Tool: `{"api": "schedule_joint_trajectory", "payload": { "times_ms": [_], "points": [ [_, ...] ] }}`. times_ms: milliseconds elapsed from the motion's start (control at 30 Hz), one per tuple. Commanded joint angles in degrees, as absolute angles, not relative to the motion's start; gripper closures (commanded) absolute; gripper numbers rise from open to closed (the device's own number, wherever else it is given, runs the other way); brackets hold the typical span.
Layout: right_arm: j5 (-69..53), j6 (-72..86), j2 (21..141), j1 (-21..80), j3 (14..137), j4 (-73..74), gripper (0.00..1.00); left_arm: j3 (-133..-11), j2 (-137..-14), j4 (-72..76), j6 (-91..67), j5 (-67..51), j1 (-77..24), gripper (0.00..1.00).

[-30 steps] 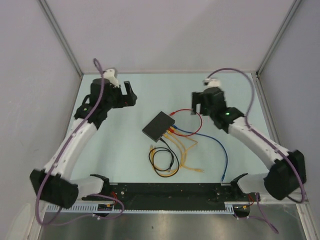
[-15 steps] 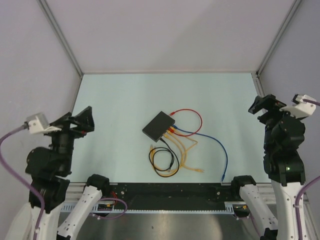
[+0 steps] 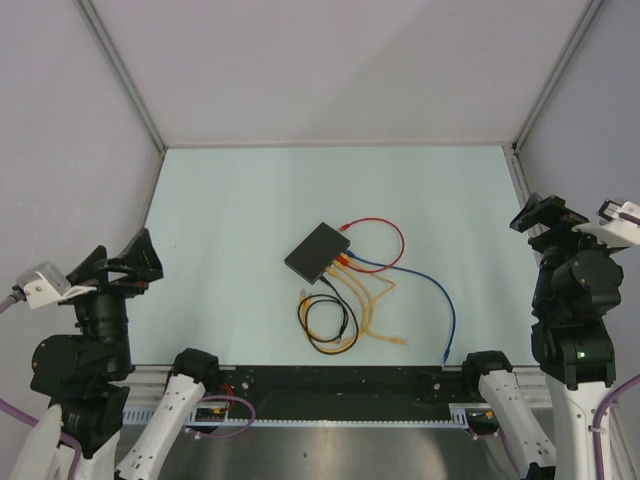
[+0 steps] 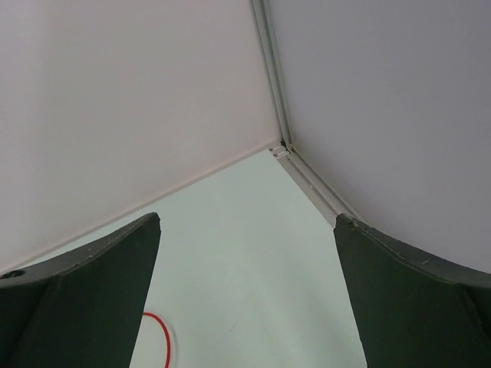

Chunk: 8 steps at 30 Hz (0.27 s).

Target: Insert the plug into the switch port

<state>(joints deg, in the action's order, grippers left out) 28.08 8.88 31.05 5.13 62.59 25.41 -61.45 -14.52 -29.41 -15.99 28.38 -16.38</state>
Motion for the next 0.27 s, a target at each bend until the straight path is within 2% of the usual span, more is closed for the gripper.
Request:
{"api": "schedule_joint_trajectory", "payload": {
  "times_ms": [0,233],
  "points": [
    [30.7,7.6,31.1,5.3,62.8,23.3,0.0,-62.3,-15.9,-29.6,-14.0,28.1,-16.5,0.01],
    [30.5,6.7,30.8,5.3,62.8,23.3,0.0,-60.8,-15.3,-29.1,-14.6,27.2,-17.4,0.01]
  ]
}}
